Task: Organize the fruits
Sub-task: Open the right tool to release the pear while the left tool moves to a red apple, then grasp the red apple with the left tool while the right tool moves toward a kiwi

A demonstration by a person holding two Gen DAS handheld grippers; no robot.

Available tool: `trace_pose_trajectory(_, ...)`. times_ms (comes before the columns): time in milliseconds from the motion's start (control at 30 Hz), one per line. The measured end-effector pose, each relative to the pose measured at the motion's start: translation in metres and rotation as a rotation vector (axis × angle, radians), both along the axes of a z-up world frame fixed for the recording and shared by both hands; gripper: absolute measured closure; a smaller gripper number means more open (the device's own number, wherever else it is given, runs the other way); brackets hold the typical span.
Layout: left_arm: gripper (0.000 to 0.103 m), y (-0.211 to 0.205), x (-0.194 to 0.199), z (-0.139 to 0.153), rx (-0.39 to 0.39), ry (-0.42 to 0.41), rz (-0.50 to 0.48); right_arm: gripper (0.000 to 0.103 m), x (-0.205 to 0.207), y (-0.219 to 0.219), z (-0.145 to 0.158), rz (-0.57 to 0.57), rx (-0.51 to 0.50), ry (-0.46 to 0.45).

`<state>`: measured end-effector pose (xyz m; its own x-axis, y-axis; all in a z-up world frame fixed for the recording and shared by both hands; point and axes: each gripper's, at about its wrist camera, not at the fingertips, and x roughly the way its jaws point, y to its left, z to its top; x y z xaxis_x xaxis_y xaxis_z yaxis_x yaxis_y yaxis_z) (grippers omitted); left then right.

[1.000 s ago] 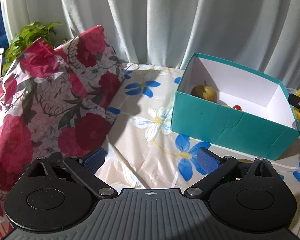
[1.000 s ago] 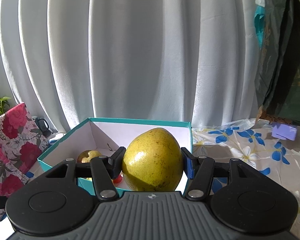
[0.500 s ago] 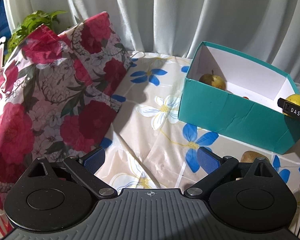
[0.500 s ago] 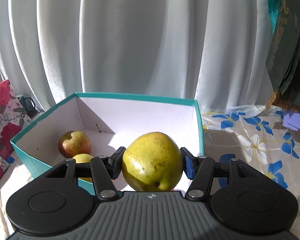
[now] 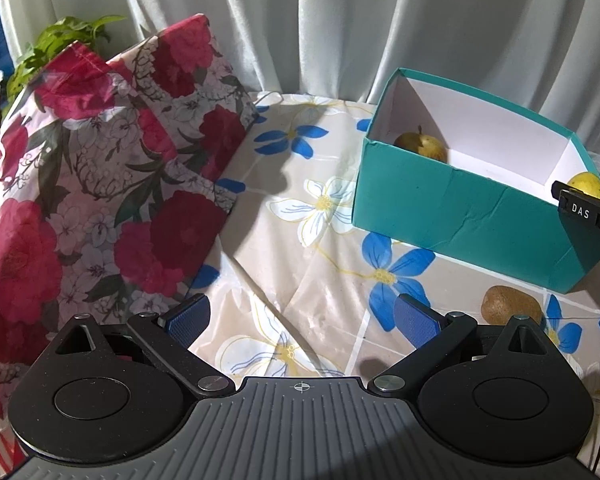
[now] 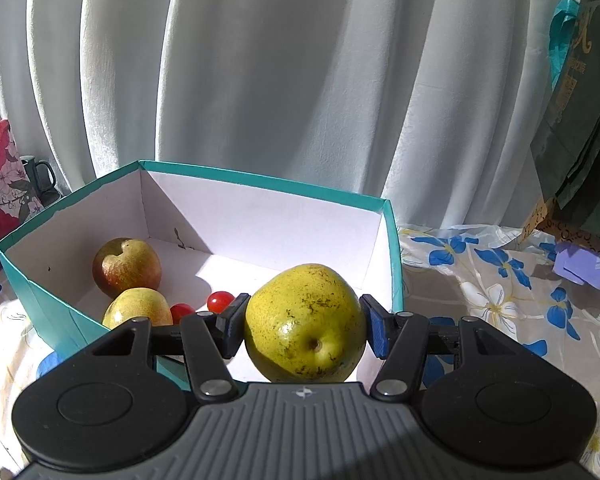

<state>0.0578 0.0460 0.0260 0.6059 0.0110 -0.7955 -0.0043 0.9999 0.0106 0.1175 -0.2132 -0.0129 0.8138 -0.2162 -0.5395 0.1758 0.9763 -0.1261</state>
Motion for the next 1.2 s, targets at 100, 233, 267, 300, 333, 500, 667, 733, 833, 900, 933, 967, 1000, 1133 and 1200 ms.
trace_pose_trajectory(100, 0.002, -0.003, -0.002, -0.002, 0.003, 0.003, -0.025, 0.045, 0.0, 0.0, 0.001, 0.002, -0.002, 0.001)
trace_pose_trajectory(233, 0.002, -0.011, -0.006, -0.006, -0.002, -0.002, -0.09, 0.044, -0.005, 0.001, 0.004, 0.002, 0.003, -0.002)
trace_pose_trajectory(267, 0.002, -0.014, -0.009, -0.008, -0.002, -0.008, -0.114, 0.044, -0.009, 0.001, 0.006, 0.0, 0.009, -0.011)
trace_pose_trajectory(300, 0.002, -0.016, -0.01, -0.011, -0.002, -0.009, -0.137, 0.044, -0.013, 0.001, 0.009, 0.0, 0.018, -0.023)
trace_pose_trajectory(333, 0.002, -0.019, -0.012, -0.014, -0.002, -0.005, -0.158, 0.042, -0.019, 0.001, 0.013, -0.001, 0.027, -0.036)
trace_pose_trajectory(500, 0.002, -0.026, -0.022, -0.029, -0.002, -0.002, -0.229, 0.029, -0.066, 0.005, 0.033, 0.006, 0.061, -0.097)
trace_pose_trajectory(667, 0.002, -0.031, -0.043, -0.028, -0.062, -0.047, -0.364, 0.022, -0.12, 0.008, 0.039, 0.005, 0.078, -0.121)
trace_pose_trajectory(733, 0.002, -0.038, -0.052, -0.029, -0.057, -0.06, -0.423, 0.021, -0.133, 0.007, 0.038, -0.006, 0.061, -0.106)
trace_pose_trajectory(833, 0.002, -0.051, -0.06, -0.032, -0.039, -0.05, -0.494, 0.021, -0.144, 0.002, 0.036, -0.05, 0.054, -0.094)
trace_pose_trajectory(900, 0.002, -0.057, -0.067, -0.033, -0.046, -0.052, -0.539, 0.021, -0.151, -0.001, 0.037, -0.079, 0.072, -0.094)
trace_pose_trajectory(933, 0.002, -0.059, -0.071, -0.033, -0.055, -0.052, -0.563, 0.021, -0.155, -0.002, 0.037, -0.09, 0.079, -0.097)
trace_pose_trajectory(967, 0.002, -0.062, -0.075, -0.033, -0.062, -0.052, -0.585, 0.021, -0.158, -0.002, 0.038, -0.097, 0.084, -0.097)
trace_pose_trajectory(1000, 0.002, -0.064, -0.079, -0.035, -0.068, -0.051, -0.607, 0.021, -0.162, -0.002, 0.038, -0.102, 0.086, -0.097)
trace_pose_trajectory(1133, 0.002, -0.071, -0.089, -0.041, -0.081, -0.019, -0.647, 0.021, -0.177, -0.003, 0.035, -0.117, 0.089, -0.089)
trace_pose_trajectory(1200, 0.002, -0.074, -0.094, -0.044, -0.09, -0.006, -0.661, 0.021, -0.184, -0.004, 0.034, -0.124, 0.096, -0.085)
